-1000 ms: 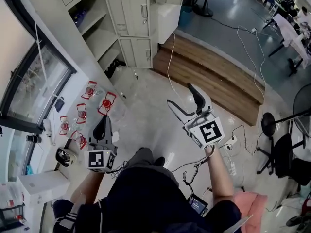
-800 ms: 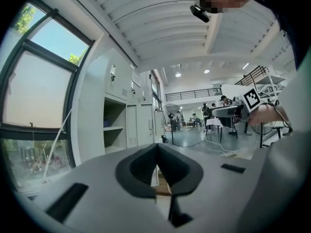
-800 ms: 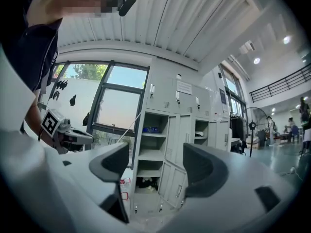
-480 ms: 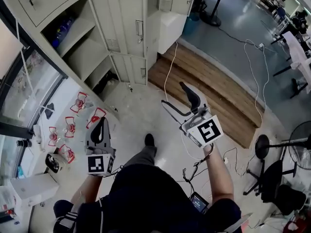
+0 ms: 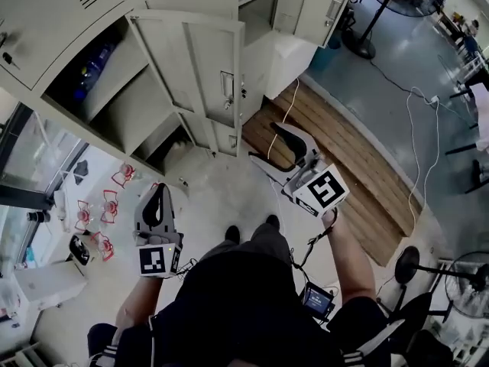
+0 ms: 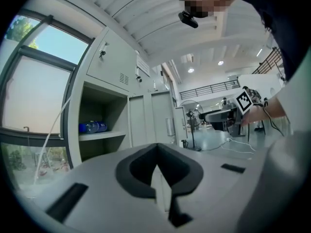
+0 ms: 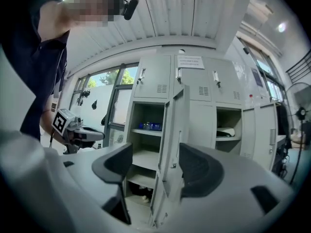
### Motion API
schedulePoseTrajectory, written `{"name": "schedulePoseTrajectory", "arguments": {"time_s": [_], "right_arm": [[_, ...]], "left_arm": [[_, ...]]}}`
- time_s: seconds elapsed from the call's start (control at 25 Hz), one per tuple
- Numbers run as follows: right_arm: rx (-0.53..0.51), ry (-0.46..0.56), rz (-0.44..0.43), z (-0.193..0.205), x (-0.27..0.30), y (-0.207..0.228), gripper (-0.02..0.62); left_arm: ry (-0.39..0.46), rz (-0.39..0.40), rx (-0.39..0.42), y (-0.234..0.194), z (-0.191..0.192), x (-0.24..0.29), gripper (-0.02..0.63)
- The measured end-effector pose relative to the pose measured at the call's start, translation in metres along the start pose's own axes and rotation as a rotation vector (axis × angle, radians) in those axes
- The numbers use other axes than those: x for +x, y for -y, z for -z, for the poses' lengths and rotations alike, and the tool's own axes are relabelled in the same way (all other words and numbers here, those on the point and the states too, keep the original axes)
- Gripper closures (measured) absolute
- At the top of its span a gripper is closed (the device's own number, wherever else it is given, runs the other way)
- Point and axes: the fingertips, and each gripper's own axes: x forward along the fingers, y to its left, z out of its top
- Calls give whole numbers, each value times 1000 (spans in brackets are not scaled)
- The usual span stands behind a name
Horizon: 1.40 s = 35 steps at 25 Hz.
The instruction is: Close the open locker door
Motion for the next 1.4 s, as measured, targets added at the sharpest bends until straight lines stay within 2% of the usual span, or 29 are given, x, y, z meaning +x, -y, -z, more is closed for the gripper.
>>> {"name": "schedulePoseTrajectory", "arguments": {"time_s": [0.2,0.36,0.52,0.68,0.8,1.0,1.2,1.4], "right_arm": [[10,14,-190,15,39,49,295],[14,36,-441,26,74,79,310],[30,52,-656,35,95,109,339],[34,67,-882,40,105,109,339],[54,87,-1016,38,109,100,344],[33,83,-1153,43,113,87,360],[55,107,-1225,36,116,81,362],[55,102,-1290,37,120,78,385]], "left_arm": [[-9,-161,-23,3,-6,39,603],[-35,-377,-8,9,-10,64,603],[-64,-546,-56,22,-14,90,603],[-92,-680,-62,39,-17,93,603],[-115,-762,-63,48,-17,85,603],[-124,-831,-53,54,-17,66,603],[-182,-877,-40,55,-14,49,603],[-176,-912,-46,57,-19,45,603]]}}
